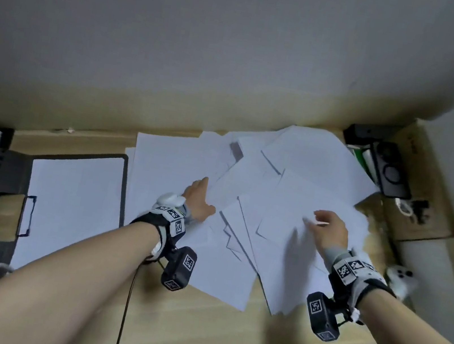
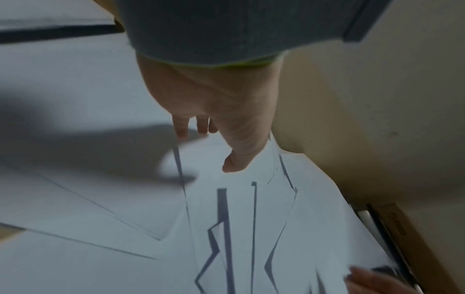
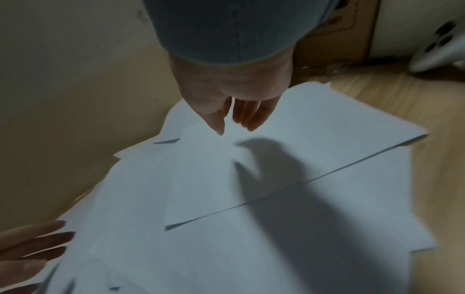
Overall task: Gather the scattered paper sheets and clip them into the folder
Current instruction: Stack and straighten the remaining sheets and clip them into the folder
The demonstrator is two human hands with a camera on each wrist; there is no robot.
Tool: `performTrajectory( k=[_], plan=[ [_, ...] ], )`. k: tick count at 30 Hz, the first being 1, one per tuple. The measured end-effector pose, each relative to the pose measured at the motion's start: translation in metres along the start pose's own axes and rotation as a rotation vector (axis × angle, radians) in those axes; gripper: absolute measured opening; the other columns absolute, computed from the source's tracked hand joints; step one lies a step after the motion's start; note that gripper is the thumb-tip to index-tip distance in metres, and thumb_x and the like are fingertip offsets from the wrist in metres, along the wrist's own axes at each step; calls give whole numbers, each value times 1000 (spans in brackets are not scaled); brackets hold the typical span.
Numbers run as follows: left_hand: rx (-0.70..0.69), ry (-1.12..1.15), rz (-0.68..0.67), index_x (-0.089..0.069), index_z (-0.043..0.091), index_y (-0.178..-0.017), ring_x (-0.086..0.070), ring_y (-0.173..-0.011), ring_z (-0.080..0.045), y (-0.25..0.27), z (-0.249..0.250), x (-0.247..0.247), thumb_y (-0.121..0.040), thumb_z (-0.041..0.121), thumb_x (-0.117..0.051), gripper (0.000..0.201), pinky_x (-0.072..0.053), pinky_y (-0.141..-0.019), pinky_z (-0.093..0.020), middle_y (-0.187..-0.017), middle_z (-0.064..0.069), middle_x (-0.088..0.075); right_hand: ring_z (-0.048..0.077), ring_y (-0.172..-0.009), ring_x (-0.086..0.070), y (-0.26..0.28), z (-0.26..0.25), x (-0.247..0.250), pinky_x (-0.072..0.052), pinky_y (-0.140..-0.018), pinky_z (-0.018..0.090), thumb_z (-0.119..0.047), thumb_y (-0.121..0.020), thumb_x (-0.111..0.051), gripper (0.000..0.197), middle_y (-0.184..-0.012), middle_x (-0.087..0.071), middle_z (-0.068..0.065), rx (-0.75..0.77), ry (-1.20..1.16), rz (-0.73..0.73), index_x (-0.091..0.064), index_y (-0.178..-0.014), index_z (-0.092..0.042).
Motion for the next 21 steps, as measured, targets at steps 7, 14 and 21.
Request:
performTrajectory(
  k=[7, 14, 21],
  plan=[
    [58, 211, 80, -41, 14, -137, -60, -103, -23, 2, 25, -26, -81, 24, -65, 61, -45, -83, -30, -125, -4, -61, 35, -141, -31, -42, 66, 46, -25, -115, 41, -25, -73, -84, 90, -150, -38, 21, -95, 288, 27, -36, -145, 0],
    [116, 515, 97, -57, 17, -113, -66, -98, -21, 24, 29, -59, -72, 29, -82, 49, -54, -88, -38, -106, 0, -68, 41, -128, -37, -40, 73, 28, -35, -105, 44, -36, -71, -80, 78, -142, -33, 18, -107, 353, -9, -44, -131, -3],
    [159, 380, 109, -69, 7, -99, -72, -88, -27, 44, 14, -63, -70, 18, -75, 31, -59, -83, -42, -92, -7, -75, 34, -121, -51, -1, 71, -16, -44, -100, 42, -39, -68, -81, 78, -132, -50, 11, 20, 296, -174, -44, -132, -12]
  ],
)
Point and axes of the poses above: each hand's wrist, its own y-axis away from the middle knuckle, its own x-axis out of the back of the hand, z = x × y, the point moved 10 cm from there along -y, towards the middle knuckle
